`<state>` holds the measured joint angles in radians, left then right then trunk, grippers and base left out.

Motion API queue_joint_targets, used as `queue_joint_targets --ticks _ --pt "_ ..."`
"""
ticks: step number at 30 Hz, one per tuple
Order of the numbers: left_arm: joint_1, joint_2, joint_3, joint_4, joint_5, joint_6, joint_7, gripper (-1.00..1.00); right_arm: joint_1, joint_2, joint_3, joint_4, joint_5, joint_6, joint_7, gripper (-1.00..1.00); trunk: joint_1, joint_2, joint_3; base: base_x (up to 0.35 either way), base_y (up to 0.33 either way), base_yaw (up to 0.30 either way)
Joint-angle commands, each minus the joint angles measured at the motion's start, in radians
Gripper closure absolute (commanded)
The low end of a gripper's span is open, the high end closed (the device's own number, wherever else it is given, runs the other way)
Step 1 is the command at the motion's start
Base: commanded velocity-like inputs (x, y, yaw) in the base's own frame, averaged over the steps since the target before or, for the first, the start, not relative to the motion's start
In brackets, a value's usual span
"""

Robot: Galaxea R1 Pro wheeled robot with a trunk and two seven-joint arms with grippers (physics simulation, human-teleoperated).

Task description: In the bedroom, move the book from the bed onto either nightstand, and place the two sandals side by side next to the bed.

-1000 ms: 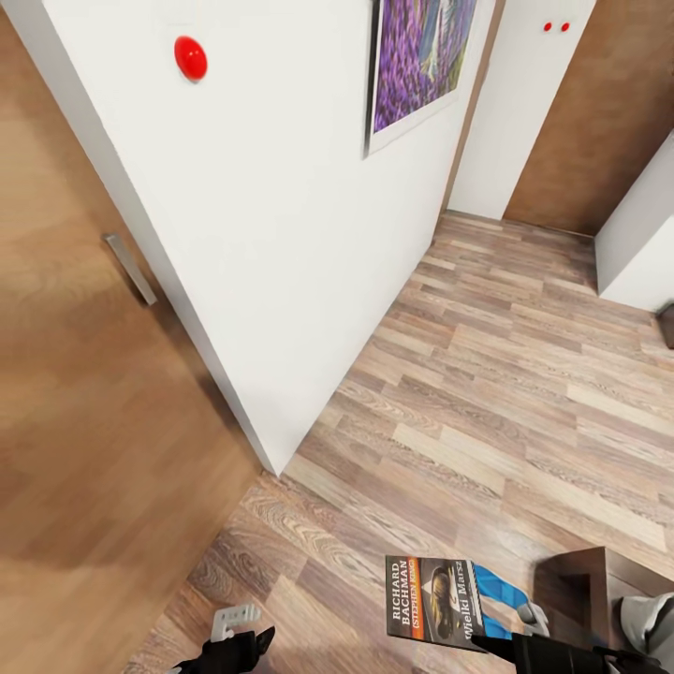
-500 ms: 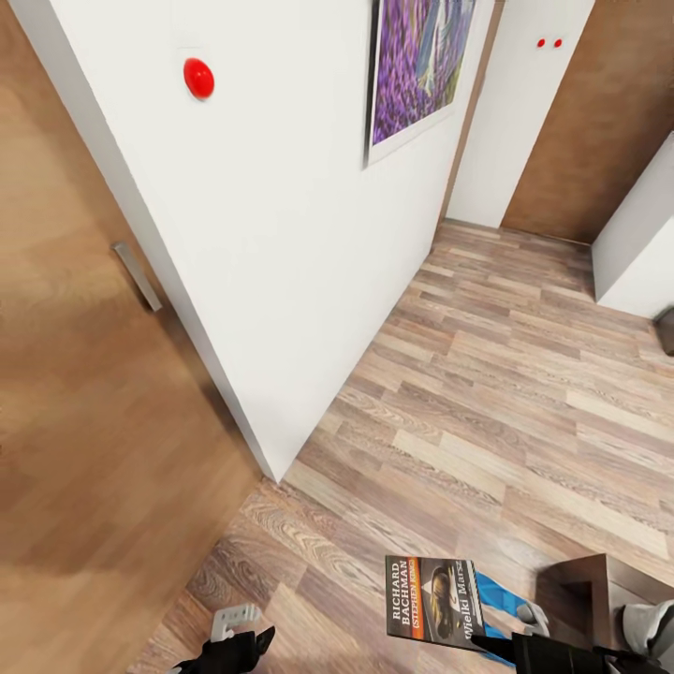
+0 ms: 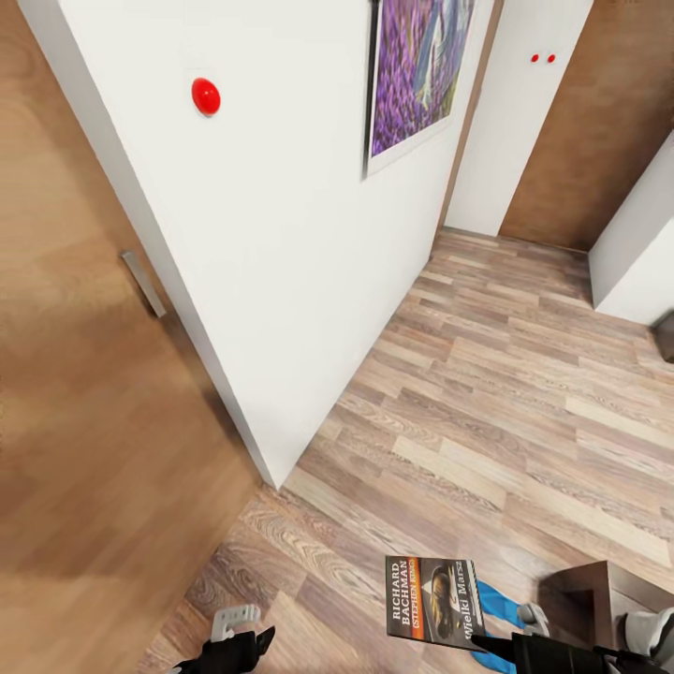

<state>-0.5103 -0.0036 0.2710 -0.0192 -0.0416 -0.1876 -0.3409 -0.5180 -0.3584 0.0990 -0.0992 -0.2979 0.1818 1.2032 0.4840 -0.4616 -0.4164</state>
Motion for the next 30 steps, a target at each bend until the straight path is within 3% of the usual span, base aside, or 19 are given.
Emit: queue_joint_targets --ticks 1,12,30 --pt "-0.001 0.000 0.007 0.001 -0.004 -0.003 -0.003 -1.00 0.000 -0.001 0.008 0.000 -0.010 0.010 0.003 1.00 0.000 -0.001 0.000 0.000 0.000 0.000" --pt "-0.001 0.000 0.007 0.001 -0.004 -0.003 -0.003 -1.00 0.000 -0.002 0.005 0.055 -0.013 -0.036 0.003 1.00 0.000 -0.001 0.018 0.000 0.000 0.000" --pt "-0.001 -0.001 0.007 0.001 -0.004 -0.003 -0.003 -1.00 0.000 -0.002 0.005 0.056 -0.013 -0.041 0.003 1.00 0.000 -0.001 0.047 0.000 0.000 0.000"
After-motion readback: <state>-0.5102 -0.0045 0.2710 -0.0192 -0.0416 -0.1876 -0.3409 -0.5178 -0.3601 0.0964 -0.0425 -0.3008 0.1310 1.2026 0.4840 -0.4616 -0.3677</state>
